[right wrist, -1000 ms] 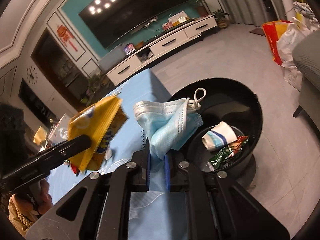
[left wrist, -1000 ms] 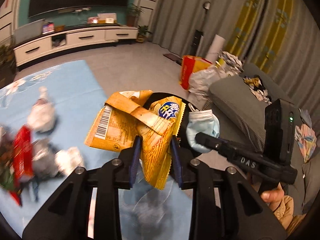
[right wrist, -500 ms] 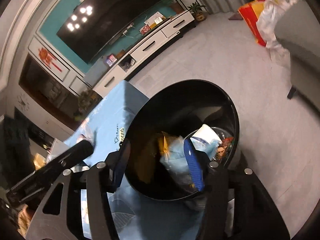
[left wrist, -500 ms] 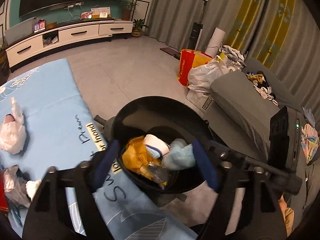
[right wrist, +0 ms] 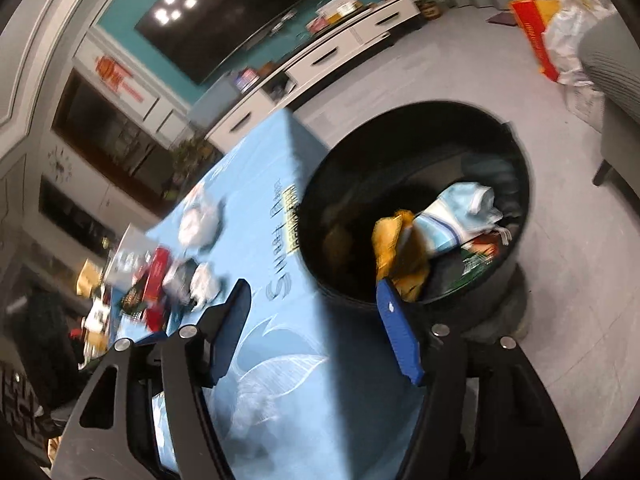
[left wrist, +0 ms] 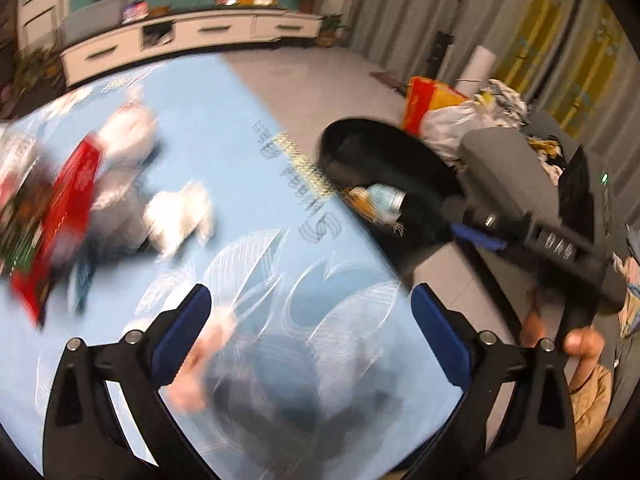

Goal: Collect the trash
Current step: 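Carry yellow bag and blue mask over the bin and release both, then grasp the pink wrapper with the left tool while the right grasps the clear bag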

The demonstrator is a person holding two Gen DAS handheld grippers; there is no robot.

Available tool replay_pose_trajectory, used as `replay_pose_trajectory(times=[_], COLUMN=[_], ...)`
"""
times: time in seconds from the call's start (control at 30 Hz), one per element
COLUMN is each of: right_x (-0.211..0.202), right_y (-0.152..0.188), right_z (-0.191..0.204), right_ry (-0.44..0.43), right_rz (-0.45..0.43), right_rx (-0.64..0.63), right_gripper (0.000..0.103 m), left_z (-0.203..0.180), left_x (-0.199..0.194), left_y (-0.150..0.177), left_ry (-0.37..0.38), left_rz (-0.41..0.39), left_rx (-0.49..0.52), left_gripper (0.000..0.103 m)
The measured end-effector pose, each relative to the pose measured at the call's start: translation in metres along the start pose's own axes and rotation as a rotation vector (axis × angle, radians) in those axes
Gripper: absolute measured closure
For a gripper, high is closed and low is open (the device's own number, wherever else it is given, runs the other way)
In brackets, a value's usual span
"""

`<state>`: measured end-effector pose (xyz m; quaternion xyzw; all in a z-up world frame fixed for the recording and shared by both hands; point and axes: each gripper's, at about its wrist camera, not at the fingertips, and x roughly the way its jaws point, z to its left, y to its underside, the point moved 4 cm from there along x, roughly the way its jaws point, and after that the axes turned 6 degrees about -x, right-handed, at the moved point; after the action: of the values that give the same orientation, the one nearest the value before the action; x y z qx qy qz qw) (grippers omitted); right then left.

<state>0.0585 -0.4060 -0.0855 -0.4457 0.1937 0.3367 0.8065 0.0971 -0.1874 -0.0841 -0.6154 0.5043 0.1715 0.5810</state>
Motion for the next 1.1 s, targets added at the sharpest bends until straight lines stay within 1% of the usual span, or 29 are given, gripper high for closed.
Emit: replay_pose_trajectory(times=[0.1,0.2,0.23,0.3,0.37,0.4,0.47,0.57,0.6,0.67,0.73,0.8,0.87,0.97,1.0,1.03,1.07,1.1], right_x=[0.003,0.006,0.008,0.011,0.016,0.018,0.022,0.027,0.028,0.030,0.033,0.035,0.039,0.045,0.047,0.050,0.051,0.054], right_y=[0.006,0.013,0.014,0.018,0.024,0.026,0.031,0.036,0.037,0.040,0.042,0.045,0.046,0.047,0.048,0.048,0.048,0.048], right_z=[0.024,0.046,0.052,0.065,0.080,0.085,0.101,0.122,0.127,0.141,0.151,0.159,0.167,0.174,0.176,0.179,0.181,0.184], right_ry=[-0.017,-0.030,-0.035,-0.043,-0.045,-0.046,-0.050,-0.050,-0.050,-0.047,-0.046,-0.045,-0.043,-0.041,-0.041,-0.041,-0.044,-0.048], right_rz=[0.025,0.049,0.057,0.075,0.095,0.102,0.121,0.137,0.141,0.148,0.154,0.158,0.163,0.175,0.178,0.181,0.184,0.188], right_rx=[-0.047,-0.093,-0.103,-0.125,-0.157,-0.168,-0.201,-0.252,-0.266,-0.307,-0.339,-0.363,-0.382,-0.402,-0.410,-0.415,-0.418,-0.423], right_gripper=[0.036,0.035,0.034,0.034,0.034,0.034,0.034,0.034,0.034,0.034,0.032,0.031,0.031,0.031,0.031,0.031,0.031,0.031], left_z=[0.030,0.065,0.074,0.094,0.109,0.119,0.132,0.157,0.167,0.182,0.193,0.198,0.198,0.198,0.200,0.204,0.212,0.217], left_x=[-0.013,-0.029,-0.033,-0.046,-0.057,-0.064,-0.075,-0.094,-0.102,-0.117,-0.129,-0.133,-0.131,-0.121,-0.116,-0.115,-0.117,-0.119], left_y=[0.020,0.037,0.042,0.051,0.059,0.063,0.069,0.074,0.075,0.077,0.075,0.074,0.072,0.072,0.072,0.072,0.072,0.073], left_ry=[-0.049,-0.099,-0.101,-0.116,-0.134,-0.161,-0.182,-0.164,-0.152,-0.151,-0.145,-0.141,-0.103,-0.025,-0.011,-0.011,-0.002,0.021], left_rz=[0.018,0.019,0.022,0.001,-0.025,-0.043,-0.071,-0.143,-0.186,-0.268,-0.352,-0.395,-0.379,-0.294,-0.263,-0.248,-0.253,-0.274], left_rx=[-0.067,-0.162,-0.186,-0.241,-0.274,-0.297,-0.339,-0.435,-0.475,-0.517,-0.535,-0.514,-0.488,-0.456,-0.462,-0.484,-0.535,-0.566], left_gripper=[0.003,0.003,0.003,0.003,0.003,0.003,0.003,0.003,0.003,0.003,0.003,0.003,0.003,0.003,0.003,0.003,0.003,0.003])
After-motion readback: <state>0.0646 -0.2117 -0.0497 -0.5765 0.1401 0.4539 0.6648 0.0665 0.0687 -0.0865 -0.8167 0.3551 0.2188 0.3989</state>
